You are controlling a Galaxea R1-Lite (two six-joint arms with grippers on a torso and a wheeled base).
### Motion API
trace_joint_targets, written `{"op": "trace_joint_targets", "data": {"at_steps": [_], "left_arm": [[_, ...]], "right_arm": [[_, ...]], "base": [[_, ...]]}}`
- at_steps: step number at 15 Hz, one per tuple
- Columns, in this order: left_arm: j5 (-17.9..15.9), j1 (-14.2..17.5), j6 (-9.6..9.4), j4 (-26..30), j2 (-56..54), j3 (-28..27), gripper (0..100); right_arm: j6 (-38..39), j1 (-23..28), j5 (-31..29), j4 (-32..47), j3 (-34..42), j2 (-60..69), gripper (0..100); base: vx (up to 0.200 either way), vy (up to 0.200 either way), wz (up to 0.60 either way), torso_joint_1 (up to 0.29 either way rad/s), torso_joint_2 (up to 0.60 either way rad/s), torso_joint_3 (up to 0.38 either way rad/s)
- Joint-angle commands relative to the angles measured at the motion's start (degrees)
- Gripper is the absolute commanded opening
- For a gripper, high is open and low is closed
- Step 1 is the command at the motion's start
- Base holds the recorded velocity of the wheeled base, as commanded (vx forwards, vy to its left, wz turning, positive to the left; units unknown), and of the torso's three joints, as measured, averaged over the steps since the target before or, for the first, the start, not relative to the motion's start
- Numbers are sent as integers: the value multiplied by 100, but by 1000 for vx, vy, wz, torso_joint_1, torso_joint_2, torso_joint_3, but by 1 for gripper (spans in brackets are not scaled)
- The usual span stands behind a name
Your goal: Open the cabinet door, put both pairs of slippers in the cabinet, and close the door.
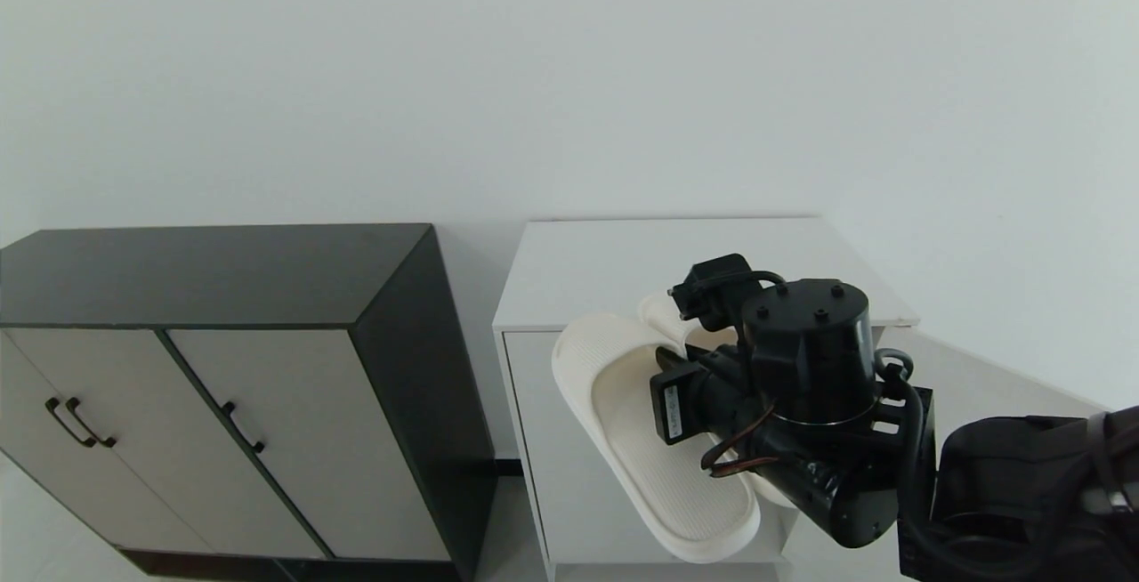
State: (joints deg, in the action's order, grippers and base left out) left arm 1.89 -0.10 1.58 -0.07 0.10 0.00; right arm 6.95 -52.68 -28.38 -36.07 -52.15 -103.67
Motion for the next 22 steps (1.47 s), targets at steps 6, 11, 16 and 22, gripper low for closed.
{"op": "trace_joint_targets", "data": {"at_steps": [6, 11, 16, 22], "left_arm": [[13, 1, 0, -1, -1, 0, 0], [13, 1, 0, -1, -1, 0, 0], [13, 1, 0, -1, -1, 0, 0], [13, 1, 0, -1, -1, 0, 0]], "right_arm": [[-1, -6, -1, -5, 21, -22, 0], [-9, -6, -1, -5, 47, -13, 0], [-9, -6, -1, -5, 47, -22, 0], [-9, 3, -1, -5, 47, -22, 0]], "base": [[0, -133, 0, 0, -1, 0], [0, -200, 0, 3, 5, 3], [0, -200, 0, 5, 3, 6], [0, -67, 0, 2, 0, 0]]}}
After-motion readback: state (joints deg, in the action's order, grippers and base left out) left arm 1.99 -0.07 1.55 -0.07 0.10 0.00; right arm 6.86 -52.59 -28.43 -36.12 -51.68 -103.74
